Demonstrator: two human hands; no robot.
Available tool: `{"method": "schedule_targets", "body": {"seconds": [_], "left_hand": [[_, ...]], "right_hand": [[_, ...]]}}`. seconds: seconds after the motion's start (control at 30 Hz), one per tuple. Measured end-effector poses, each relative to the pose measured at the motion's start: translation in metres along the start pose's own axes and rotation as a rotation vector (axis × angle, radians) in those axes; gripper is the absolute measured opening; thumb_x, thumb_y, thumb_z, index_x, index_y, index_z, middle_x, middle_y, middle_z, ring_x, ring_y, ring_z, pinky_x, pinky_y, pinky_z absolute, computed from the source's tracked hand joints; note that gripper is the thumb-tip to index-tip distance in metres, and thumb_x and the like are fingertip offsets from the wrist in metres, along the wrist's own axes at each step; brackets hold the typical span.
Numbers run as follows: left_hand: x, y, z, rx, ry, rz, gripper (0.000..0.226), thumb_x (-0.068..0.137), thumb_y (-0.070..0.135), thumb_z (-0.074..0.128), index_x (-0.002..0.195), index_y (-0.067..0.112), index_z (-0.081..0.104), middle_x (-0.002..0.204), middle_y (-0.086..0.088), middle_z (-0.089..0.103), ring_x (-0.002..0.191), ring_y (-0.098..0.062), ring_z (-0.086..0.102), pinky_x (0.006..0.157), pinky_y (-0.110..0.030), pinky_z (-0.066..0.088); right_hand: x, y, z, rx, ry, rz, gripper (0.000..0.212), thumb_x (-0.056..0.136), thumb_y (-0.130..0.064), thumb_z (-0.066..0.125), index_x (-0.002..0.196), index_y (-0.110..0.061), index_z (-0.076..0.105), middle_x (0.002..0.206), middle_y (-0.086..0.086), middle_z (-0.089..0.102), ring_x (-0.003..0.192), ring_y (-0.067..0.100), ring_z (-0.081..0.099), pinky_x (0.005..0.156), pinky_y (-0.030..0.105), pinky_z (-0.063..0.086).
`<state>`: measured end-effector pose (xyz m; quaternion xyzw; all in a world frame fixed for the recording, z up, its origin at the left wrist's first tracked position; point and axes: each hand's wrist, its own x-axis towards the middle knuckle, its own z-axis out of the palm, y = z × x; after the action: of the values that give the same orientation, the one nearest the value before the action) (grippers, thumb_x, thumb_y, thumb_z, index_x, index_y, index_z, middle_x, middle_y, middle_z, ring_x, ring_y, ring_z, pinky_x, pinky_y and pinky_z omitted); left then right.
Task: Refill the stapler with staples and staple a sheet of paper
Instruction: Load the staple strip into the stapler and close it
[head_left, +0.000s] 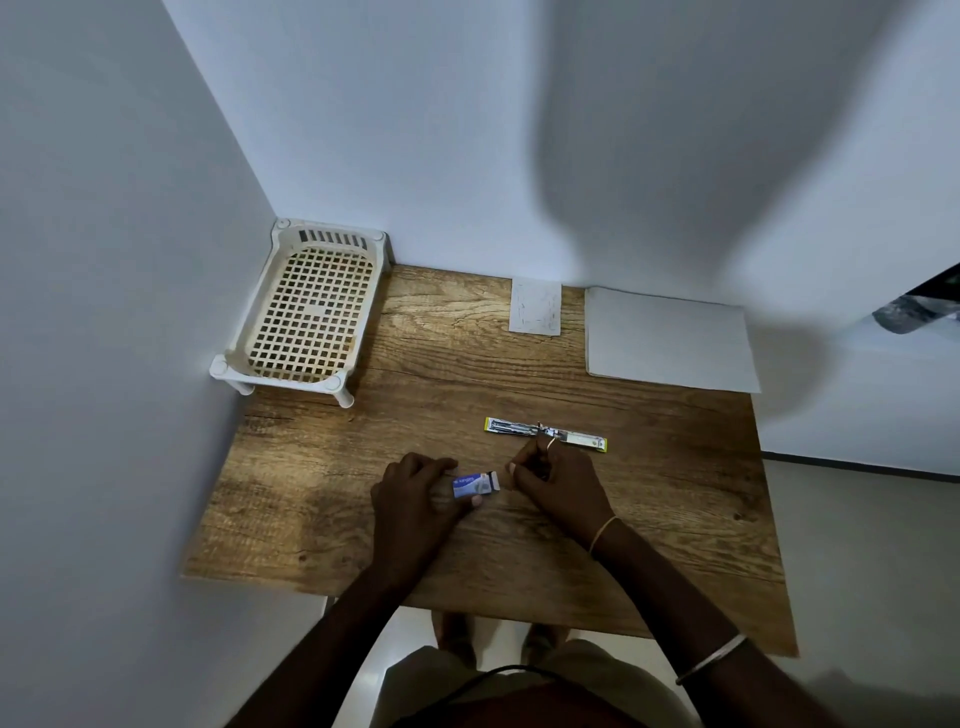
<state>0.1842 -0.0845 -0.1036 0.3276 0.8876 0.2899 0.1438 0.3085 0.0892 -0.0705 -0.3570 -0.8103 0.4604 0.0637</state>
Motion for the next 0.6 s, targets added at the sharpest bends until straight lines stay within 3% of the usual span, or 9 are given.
{"method": "schedule_targets", "body": {"seconds": [0.1, 0.17, 0.23, 0.33, 0.47, 0.6], "left_hand": [[0.007, 0.014, -0.007, -0.097, 0.044, 0.045, 0.034, 0.081, 0.040, 0.081, 0.112, 0.026, 0.074, 0.105, 0.006, 0.063, 0.098, -0.012, 0.055, 0.081, -0.036, 0.046], [0.015, 0.027, -0.009, -0.199, 0.060, 0.079, 0.021, 0.087, 0.022, 0.077, 0.108, 0.023, 0.075, 0.105, 0.007, 0.066, 0.094, -0.007, 0.059, 0.080, -0.024, 0.048], [0.023, 0.042, -0.010, -0.343, 0.017, 0.054, 0.014, 0.092, 0.018, 0.071, 0.104, 0.025, 0.075, 0.100, 0.013, 0.069, 0.088, 0.003, 0.064, 0.077, -0.009, 0.046], [0.040, 0.060, -0.008, -0.508, -0.076, -0.028, 0.014, 0.096, 0.019, 0.067, 0.099, 0.029, 0.075, 0.091, 0.014, 0.075, 0.083, 0.003, 0.069, 0.070, -0.009, 0.051], [0.057, 0.060, -0.002, -0.360, -0.055, -0.003, 0.014, 0.092, 0.015, 0.071, 0.103, 0.023, 0.076, 0.098, 0.009, 0.074, 0.081, 0.008, 0.065, 0.067, -0.004, 0.047], [0.064, 0.047, 0.008, -0.126, -0.087, 0.114, 0.033, 0.081, 0.001, 0.073, 0.111, 0.016, 0.074, 0.108, 0.000, 0.070, 0.090, -0.013, 0.067, 0.077, -0.027, 0.053]], "right_hand": [[0.002, -0.006, -0.008, 0.002, 0.064, -0.067, 0.011, 0.085, -0.016, 0.075, 0.081, -0.022, 0.067, 0.079, -0.008, 0.071, 0.078, 0.002, 0.067, 0.069, 0.011, 0.049], [0.005, -0.010, -0.015, -0.024, 0.095, -0.124, 0.011, 0.084, -0.015, 0.075, 0.082, -0.023, 0.068, 0.079, -0.011, 0.070, 0.078, -0.001, 0.067, 0.067, 0.005, 0.045], [0.010, -0.014, -0.020, -0.072, 0.104, -0.176, 0.010, 0.082, -0.016, 0.077, 0.084, -0.023, 0.070, 0.079, -0.011, 0.072, 0.077, -0.002, 0.067, 0.066, 0.004, 0.044], [0.018, -0.020, -0.026, -0.204, 0.108, -0.244, 0.008, 0.084, -0.023, 0.077, 0.089, -0.025, 0.072, 0.081, -0.009, 0.073, 0.072, 0.001, 0.067, 0.067, 0.013, 0.050], [0.034, -0.021, -0.030, -0.352, 0.118, -0.256, 0.025, 0.087, -0.024, 0.074, 0.112, -0.023, 0.075, 0.098, -0.002, 0.077, 0.085, 0.014, 0.072, 0.079, 0.032, 0.058], [0.049, -0.017, -0.026, -0.446, 0.077, -0.188, 0.025, 0.088, -0.019, 0.071, 0.112, -0.020, 0.077, 0.106, 0.001, 0.077, 0.098, 0.021, 0.070, 0.086, 0.034, 0.055]]}}
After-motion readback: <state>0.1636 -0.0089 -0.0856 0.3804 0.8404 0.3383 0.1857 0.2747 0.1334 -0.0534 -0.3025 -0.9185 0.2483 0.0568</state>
